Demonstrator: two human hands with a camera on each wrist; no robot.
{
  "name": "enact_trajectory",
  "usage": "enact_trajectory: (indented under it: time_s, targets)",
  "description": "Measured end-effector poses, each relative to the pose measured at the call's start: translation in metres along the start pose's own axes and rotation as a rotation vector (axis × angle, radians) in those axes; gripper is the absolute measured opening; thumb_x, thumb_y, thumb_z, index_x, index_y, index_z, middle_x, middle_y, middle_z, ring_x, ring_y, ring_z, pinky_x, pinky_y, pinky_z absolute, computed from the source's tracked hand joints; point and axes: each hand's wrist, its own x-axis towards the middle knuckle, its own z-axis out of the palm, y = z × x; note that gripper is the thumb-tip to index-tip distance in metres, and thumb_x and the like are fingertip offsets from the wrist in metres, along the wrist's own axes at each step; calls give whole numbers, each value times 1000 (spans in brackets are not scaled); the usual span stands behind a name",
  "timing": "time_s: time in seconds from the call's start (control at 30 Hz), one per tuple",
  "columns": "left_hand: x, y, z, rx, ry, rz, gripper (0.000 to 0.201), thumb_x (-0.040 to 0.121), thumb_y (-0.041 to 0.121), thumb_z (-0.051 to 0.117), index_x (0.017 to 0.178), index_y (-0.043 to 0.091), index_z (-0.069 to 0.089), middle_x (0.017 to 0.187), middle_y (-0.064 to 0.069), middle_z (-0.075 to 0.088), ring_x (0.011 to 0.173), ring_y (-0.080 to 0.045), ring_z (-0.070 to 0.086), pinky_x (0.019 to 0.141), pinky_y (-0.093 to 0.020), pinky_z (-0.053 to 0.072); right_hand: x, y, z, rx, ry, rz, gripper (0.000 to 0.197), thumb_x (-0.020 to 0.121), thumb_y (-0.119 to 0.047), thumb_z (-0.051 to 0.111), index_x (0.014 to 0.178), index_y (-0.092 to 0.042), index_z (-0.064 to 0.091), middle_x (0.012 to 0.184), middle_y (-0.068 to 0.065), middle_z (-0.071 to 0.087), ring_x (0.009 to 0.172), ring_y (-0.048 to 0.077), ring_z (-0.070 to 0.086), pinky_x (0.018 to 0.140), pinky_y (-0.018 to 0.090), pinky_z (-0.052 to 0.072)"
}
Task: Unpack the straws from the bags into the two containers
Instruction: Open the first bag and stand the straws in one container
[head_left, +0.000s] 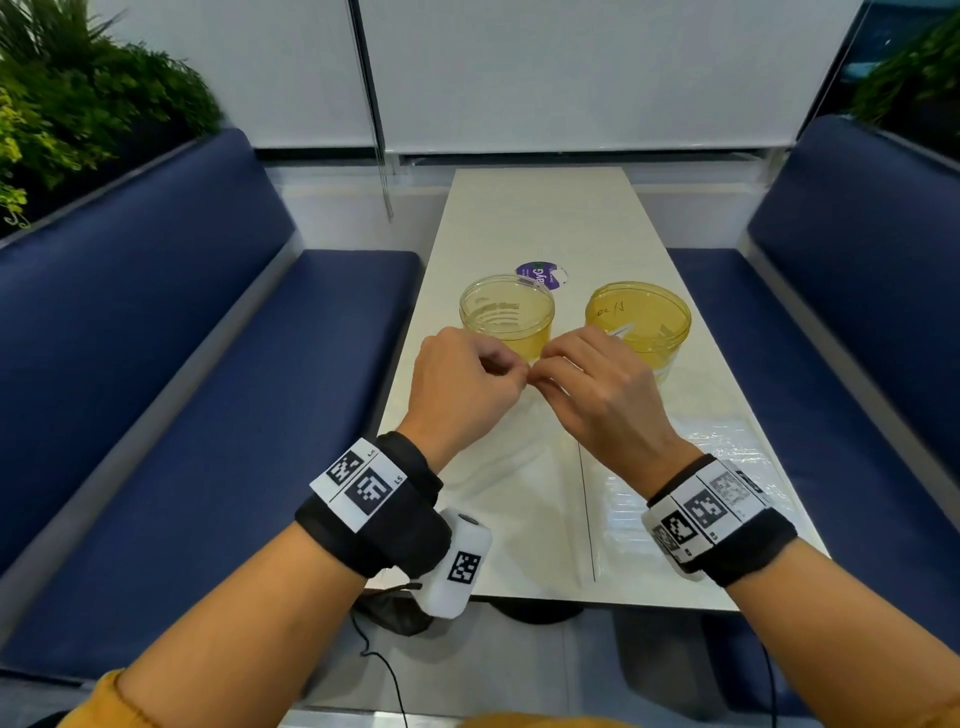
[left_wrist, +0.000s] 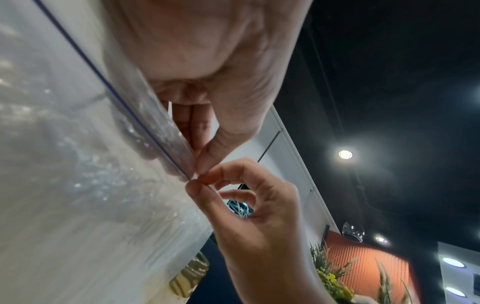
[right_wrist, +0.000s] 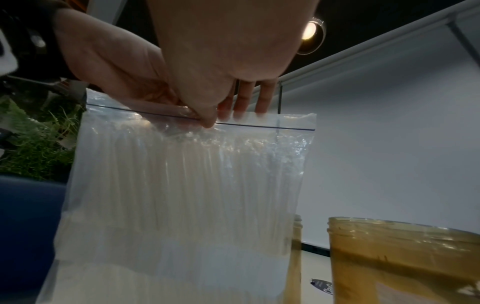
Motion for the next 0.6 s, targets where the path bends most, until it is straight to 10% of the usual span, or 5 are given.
enact_trajectory:
  time_s: [0.2,0.43,0.6]
  targets:
    - [-7,-2,6,-252,24,-161,5,83,21,81,82,16,82,70,3,75,65,-10,67,71,-33,61,-3,-11,-4,-121,20,167,11,90,-21,70,82,-14,72,91,8,63,89,28,53,72,38,42]
    - [-20,5,27,-509,13,-319,8,90,14,74,87,10,81,78,-9,77,76,-27,75,71,-38,65,1,-14,-6,267,-336,631,37,97,-34,44,64,-19,52,59,-7,50,56,16,46,50,32,31]
    - [-22,4,33,-655,-36,-374,10,91,11,73,96,5,79,87,-12,78,83,-24,76,77,-31,63,-3,-9,-9,547,-431,792,37,103,-30,45,67,-22,49,60,-3,52,59,17,47,59,44,42]
